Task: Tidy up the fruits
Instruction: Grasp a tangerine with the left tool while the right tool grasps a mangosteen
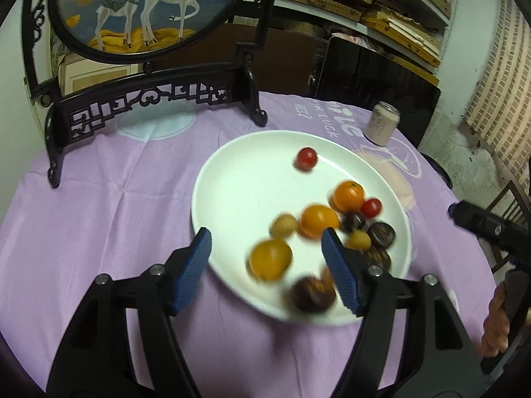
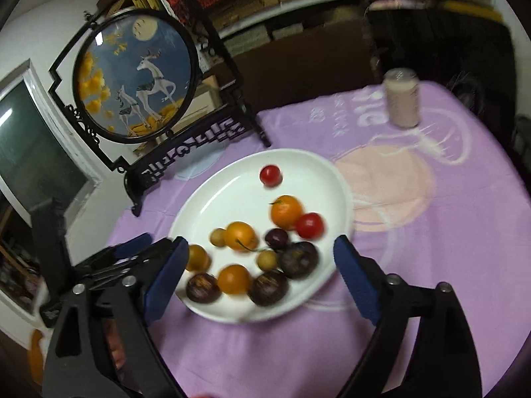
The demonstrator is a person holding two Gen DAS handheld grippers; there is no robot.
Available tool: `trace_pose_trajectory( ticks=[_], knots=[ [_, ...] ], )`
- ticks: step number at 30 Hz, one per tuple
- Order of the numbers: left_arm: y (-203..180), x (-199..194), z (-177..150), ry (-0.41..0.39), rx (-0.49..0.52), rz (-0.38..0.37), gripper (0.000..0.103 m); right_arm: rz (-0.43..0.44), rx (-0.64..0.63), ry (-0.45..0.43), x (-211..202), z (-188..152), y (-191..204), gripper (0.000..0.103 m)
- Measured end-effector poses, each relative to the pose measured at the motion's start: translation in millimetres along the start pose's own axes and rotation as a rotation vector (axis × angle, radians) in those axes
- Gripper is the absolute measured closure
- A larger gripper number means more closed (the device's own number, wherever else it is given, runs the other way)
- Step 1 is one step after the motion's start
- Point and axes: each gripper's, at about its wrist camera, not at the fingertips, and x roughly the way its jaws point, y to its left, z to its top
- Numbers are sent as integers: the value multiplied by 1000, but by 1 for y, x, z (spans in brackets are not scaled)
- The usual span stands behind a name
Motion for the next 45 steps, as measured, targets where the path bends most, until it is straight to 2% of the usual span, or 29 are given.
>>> trace_pose_trajectory(
  ticks=[3, 5, 11, 15, 17, 23, 29, 31, 33, 34, 35, 37, 38, 41, 43, 45],
  knots=[
    [-6, -19, -24, -6, 18, 3, 21, -24, -24, -36, -27, -19, -6, 14],
    [-12, -30, -44, 3, 33, -11, 20, -33, -22, -23, -40, -36, -14, 14],
    [-46, -69, -97, -5, 155, -48, 14, 11, 70, 8, -69, -87, -49, 14],
    [-66, -87, -124, -23, 216, -87, 9, 22, 162, -9, -77, -88, -66, 14],
    [-74, -87, -133, -3, 251, -100, 9, 33, 215, -19, -80, -87, -76, 14],
    [-85, -70, -139, 64, 297, -99, 9, 68, 301, -10, -82, -85, -90, 14],
    [-81, -56, -141, 108, 291, -49, 8, 62, 259, -1, -81, -85, -80, 14],
    [-75, -52, -138, 124, 265, -63, 6, 56, 250, 0, -81, -86, -79, 14],
    [-66, -55, -133, 105, 245, -39, 6, 51, 249, -2, -81, -86, -79, 14],
    [-60, -60, -128, 76, 236, -15, 6, 51, 251, -5, -82, -86, -80, 14],
    [-50, -67, -122, 30, 215, 43, 6, 51, 254, -6, -82, -86, -80, 14],
    [-23, -74, -112, -47, 153, 213, 7, 53, 259, -7, -82, -86, -82, 14],
    [-13, -74, -110, -47, 124, 236, 7, 54, 261, -5, -82, -86, -82, 14],
    [7, -73, -107, -6, 11, 130, 7, 59, 256, 5, -80, -86, -80, 14],
    [-2, -75, -110, -8, 36, 95, 7, 55, 245, 6, -80, -86, -78, 14],
    [-19, -75, -115, -18, 113, 110, 7, 52, 235, 6, -80, -86, -77, 14]
  ],
)
